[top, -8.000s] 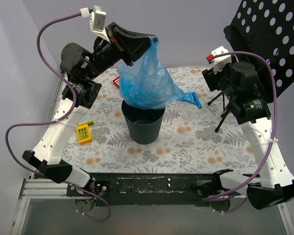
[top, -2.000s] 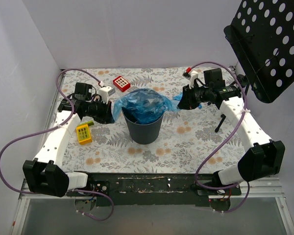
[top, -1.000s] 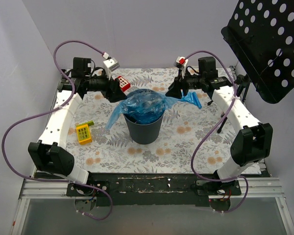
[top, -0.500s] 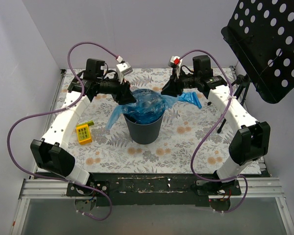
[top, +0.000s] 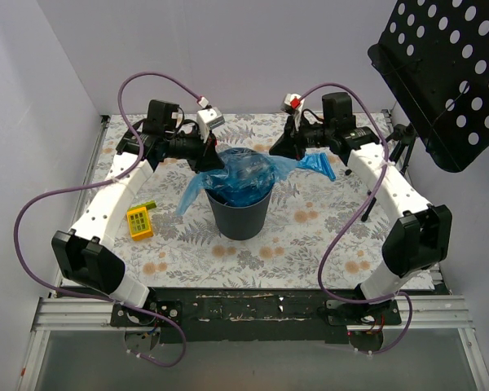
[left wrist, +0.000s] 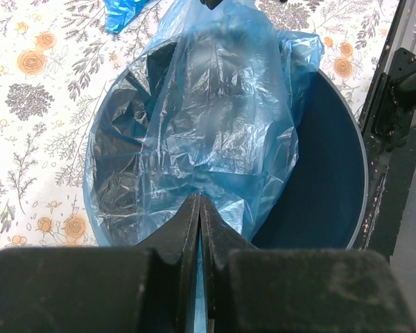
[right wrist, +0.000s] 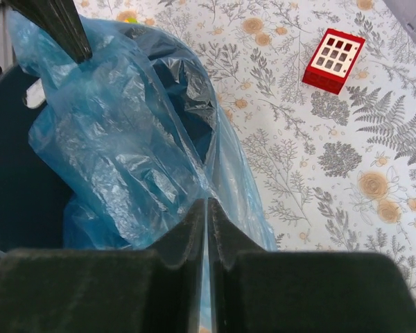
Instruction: Put the trash bags into the trash bin
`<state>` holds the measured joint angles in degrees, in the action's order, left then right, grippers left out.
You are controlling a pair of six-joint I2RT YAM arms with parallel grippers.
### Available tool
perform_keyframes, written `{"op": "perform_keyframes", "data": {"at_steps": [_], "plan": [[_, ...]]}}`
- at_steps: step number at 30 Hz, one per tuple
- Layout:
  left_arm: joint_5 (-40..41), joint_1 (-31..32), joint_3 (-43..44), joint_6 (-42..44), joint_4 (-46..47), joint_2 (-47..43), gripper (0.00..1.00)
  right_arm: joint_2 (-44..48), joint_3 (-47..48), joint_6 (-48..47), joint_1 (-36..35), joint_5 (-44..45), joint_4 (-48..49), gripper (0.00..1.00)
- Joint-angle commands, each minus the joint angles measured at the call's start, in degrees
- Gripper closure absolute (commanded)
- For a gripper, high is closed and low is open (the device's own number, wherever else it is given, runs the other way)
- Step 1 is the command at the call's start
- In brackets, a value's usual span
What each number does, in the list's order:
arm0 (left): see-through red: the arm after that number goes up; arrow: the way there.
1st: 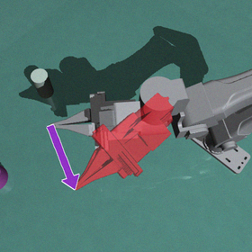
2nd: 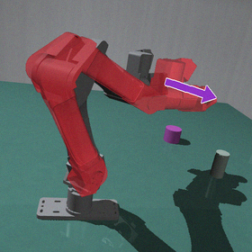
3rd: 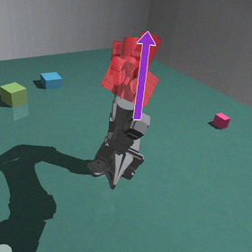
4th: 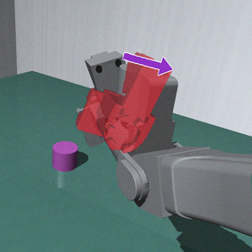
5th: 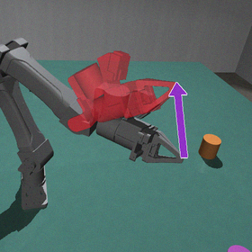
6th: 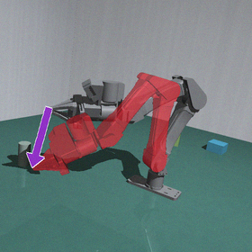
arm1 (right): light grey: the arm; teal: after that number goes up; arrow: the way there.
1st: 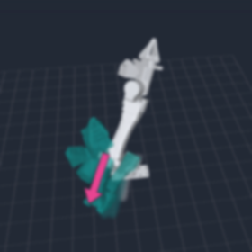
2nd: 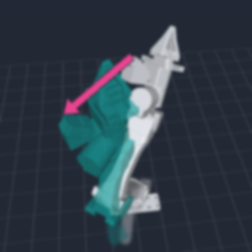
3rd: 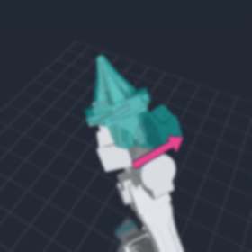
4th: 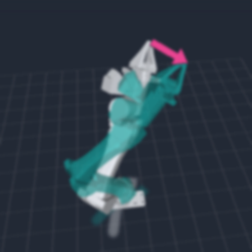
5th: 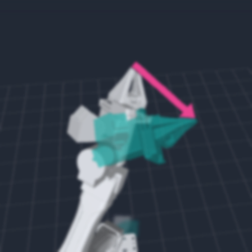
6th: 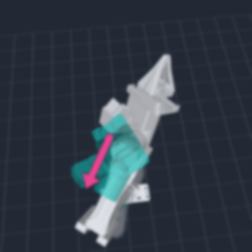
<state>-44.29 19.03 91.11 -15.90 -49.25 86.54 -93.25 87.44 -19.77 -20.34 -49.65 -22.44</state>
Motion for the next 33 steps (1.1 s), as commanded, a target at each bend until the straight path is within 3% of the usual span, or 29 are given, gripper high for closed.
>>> {"op": "perform_keyframes", "data": {"at_steps": [1,3,4,11,14,19,20,22,25,32,33], "plan": [[-1.1,0.4,0.6,-0.9,0.7,-2.4,1.00,3.7,0.0,1.5,-0.1,-0.7,3.5,0.68],[-1.5,0.4,1.2,-1.3,0.9,-2.8,1.00,2.9,0.7,1.5,-0.6,-1.1,3.5,0.46],[-1.5,0.5,1.4,-1.7,0.9,-2.9,1.00,2.4,1.2,1.1,-0.8,-1.2,3.1,0.43],[-1.1,0.5,2.4,-2.4,0.8,-3.8,1.00,-2.6,4.3,-1.3,-4.0,-0.8,2.0,0.40],[0.2,0.4,2.1,-2.6,1.4,-4.5,1.00,-4.3,6.1,-1.8,-5.0,-0.5,2.0,0.48],[3.3,0.4,1.7,-2.6,2.5,-5.8,0.99,-4.0,7.6,-3.3,-5.2,0.3,1.9,0.81],[4.0,0.4,1.7,-2.5,2.8,-5.9,0.91,-3.3,7.3,-4.0,-5.2,0.9,1.9,0.86],[4.5,0.4,1.2,-1.9,3.2,-6.5,0.64,-1.3,6.1,-5.4,-5.3,1.1,1.8,0.96],[2.2,0.5,-0.4,0.4,3.3,-7.2,0.41,2.9,2.7,-6.2,-5.2,1.5,4.1,0.99],[-3.0,2.2,-1.0,0.5,4.6,-5.8,0.34,7.4,-2.8,-7.0,-6.8,6.3,6.4,0.98],[-3.2,2.2,-0.8,0.4,4.4,-5.5,0.34,7.2,-2.8,-7.0,-6.9,6.6,6.4,0.94]]}}
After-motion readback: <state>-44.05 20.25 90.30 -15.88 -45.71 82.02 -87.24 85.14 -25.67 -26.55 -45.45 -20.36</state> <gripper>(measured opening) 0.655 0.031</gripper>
